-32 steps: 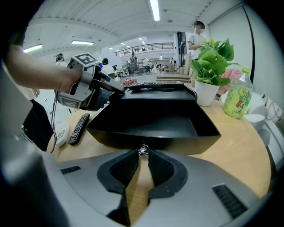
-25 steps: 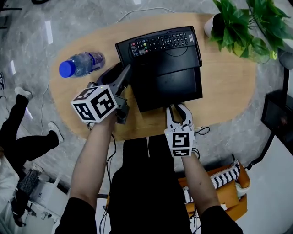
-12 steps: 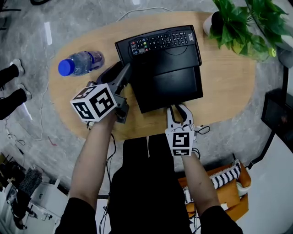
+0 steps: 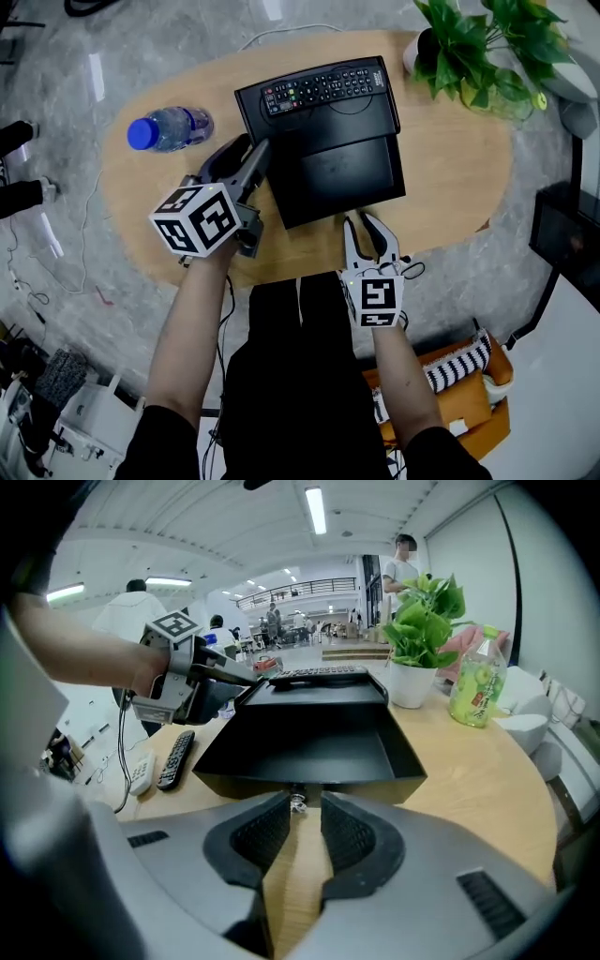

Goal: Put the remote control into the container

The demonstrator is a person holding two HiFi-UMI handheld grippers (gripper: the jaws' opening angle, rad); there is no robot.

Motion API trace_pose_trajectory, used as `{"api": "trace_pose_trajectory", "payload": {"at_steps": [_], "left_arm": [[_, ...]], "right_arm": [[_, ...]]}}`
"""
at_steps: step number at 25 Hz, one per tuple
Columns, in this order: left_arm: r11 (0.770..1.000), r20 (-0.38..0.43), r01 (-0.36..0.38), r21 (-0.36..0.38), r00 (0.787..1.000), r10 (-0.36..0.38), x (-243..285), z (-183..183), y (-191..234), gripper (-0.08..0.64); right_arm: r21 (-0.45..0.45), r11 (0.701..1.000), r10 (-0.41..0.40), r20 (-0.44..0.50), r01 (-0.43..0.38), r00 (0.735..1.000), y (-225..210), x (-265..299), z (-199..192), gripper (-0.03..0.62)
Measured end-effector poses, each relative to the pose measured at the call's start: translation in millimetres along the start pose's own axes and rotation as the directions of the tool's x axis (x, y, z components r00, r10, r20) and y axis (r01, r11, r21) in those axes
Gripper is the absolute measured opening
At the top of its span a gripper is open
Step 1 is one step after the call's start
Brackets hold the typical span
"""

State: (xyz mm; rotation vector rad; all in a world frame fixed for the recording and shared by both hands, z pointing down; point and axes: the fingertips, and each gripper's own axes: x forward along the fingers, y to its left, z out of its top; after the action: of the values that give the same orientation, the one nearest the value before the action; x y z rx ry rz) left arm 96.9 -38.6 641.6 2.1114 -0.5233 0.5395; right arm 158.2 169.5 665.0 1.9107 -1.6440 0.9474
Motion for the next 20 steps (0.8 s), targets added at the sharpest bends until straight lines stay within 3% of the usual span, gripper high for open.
{"api": "trace_pose_trajectory", "payload": {"at_steps": [6, 11, 16, 20], "left_arm": [[0.991, 0.152, 0.067, 0.112, 0.985, -0.084, -46.2, 23.6, -35.2, 0.173], [0.951, 0.320, 0.102, 0.293, 0.926, -0.198, -108.5, 67.2, -78.4, 0.173], [0.935, 0.389, 0.065, 0.348, 0.898, -0.207, -167.7, 105.7, -101.4, 0.173], [0.914, 0.407, -0.007, 0.405, 0.897, -0.173, -196.8, 117.1, -102.6, 0.172]], "right_arm": [[0.102, 0.988, -0.128, 0.073, 0.120, 0.989, -31.9, -43.3, 19.8, 0.087], [0.094, 0.989, -0.136, 0.230, 0.117, 0.964, -32.3, -84.8, 74.7, 0.087], [0.089, 0.994, -0.093, 0.353, 0.066, 0.931, -24.5, -112.4, 137.5, 0.086], [0.053, 0.996, -0.081, 0.385, 0.065, 0.919, -13.4, -108.4, 167.5, 0.086]]}}
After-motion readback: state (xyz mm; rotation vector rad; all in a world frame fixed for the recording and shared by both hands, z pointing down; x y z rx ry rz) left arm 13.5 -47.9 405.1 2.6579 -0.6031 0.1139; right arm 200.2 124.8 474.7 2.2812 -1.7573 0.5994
